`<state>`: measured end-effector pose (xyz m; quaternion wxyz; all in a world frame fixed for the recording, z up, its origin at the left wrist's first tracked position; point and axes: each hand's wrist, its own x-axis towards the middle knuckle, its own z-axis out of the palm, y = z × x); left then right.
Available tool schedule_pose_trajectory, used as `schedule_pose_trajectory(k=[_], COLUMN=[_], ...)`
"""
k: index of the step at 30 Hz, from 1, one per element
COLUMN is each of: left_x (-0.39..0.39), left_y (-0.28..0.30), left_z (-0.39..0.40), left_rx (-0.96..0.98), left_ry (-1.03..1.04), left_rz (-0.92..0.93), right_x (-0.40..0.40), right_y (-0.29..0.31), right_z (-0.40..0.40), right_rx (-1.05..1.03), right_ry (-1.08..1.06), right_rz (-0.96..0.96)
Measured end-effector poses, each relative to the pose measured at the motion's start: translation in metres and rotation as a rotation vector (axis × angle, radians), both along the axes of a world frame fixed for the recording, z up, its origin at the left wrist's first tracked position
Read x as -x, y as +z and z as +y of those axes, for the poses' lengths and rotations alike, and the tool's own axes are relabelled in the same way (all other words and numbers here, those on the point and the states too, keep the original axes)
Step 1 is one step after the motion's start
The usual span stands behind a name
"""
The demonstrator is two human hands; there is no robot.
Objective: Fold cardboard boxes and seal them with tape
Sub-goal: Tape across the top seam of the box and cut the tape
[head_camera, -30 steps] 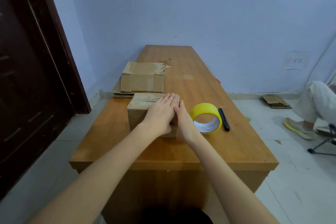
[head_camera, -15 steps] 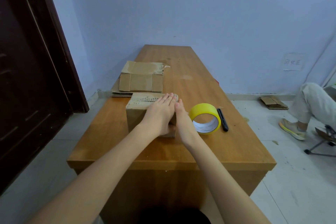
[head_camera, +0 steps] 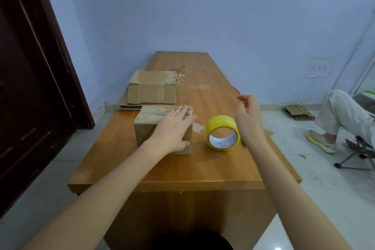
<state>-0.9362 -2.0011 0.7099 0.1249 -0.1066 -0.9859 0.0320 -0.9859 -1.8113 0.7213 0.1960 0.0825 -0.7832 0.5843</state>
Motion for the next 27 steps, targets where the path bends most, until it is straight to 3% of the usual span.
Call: schedule_pose_trajectory(k=[7, 13, 17, 22, 27], left_x=[-0.001, -0.004, -0.005, -0.005, -0.003], left_y=[0.000, 0.002, 0.002, 0.003, 0.011], left_z=[0.003, 0.004, 0.006, 0.005, 0.000], left_rx=[-0.023, -0.045, -0.034, -0.029, -0.028], left_ry=[0.009, 0.016, 0.019, 0.030, 0.068], left_rz=[0.013, 0.016, 0.020, 0.012, -0.057], right_x=[0.064, 0.064, 0.062, 0.062, 0.037], right_y=[-0.052, -0.077, -0.073, -0.060, -0.015], right_z=[0.045, 0.040, 0.040, 0.054, 0.045], right_rx=[-0.432, -0.914, -0.859, -0.470, -0.357], right_ry=[-0.224, -0.182, -0.169, -0.088, -0.027], right_rz=[-0.295, -0.396, -0.440, -0.496, -0.358])
